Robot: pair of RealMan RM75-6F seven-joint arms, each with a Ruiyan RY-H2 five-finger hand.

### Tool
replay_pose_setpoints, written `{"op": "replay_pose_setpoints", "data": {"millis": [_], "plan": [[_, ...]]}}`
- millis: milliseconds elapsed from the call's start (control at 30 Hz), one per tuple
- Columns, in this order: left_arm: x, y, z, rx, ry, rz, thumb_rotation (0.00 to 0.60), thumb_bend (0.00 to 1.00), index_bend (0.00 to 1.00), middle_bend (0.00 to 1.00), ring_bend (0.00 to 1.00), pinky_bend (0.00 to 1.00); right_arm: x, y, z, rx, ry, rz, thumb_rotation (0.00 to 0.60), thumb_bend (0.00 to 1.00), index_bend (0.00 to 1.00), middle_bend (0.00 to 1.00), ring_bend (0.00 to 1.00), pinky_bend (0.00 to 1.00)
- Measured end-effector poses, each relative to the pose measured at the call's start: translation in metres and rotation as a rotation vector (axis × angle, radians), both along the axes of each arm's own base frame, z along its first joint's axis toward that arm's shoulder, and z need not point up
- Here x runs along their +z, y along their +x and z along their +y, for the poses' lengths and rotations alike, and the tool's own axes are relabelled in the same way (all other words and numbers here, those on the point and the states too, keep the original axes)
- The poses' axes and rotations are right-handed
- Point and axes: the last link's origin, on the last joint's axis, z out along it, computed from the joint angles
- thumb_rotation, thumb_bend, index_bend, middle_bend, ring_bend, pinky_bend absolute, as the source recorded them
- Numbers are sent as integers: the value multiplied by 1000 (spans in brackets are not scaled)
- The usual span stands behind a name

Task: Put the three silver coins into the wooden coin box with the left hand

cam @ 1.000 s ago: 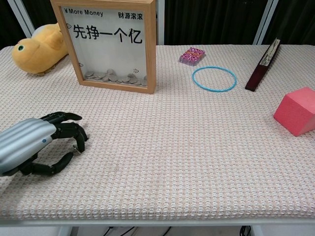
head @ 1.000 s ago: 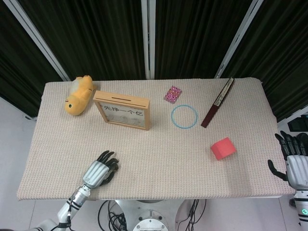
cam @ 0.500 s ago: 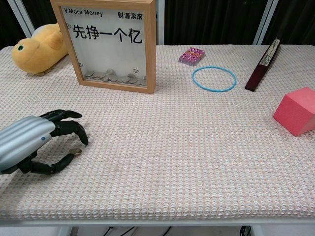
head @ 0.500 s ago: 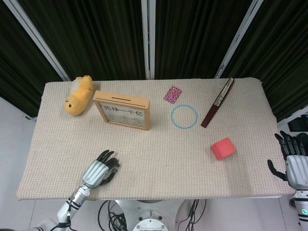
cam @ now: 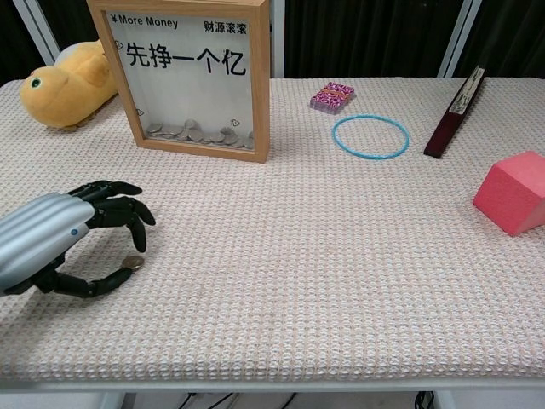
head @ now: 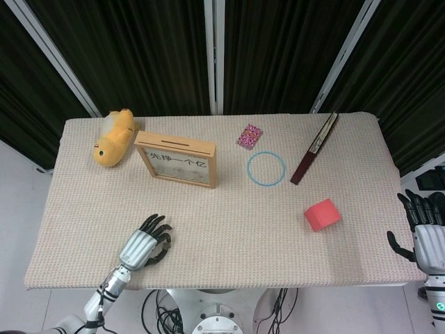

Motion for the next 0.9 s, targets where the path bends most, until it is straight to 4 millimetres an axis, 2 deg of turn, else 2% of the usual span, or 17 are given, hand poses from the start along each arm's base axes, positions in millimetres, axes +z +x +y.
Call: {"op": "replay_pose_setpoints", "data": {"millis": [400, 900], "plan": [[1, 1, 3, 0, 13, 2, 600, 401, 493, 278, 78, 112, 0, -1, 0, 0, 4, 0, 600, 325, 0, 0, 0, 0], [1, 2, 3, 7, 7, -3, 600, 445, 520, 280, 78, 115, 1, -1, -1, -3, 6, 3, 600, 325, 0, 0, 0, 0]]}}
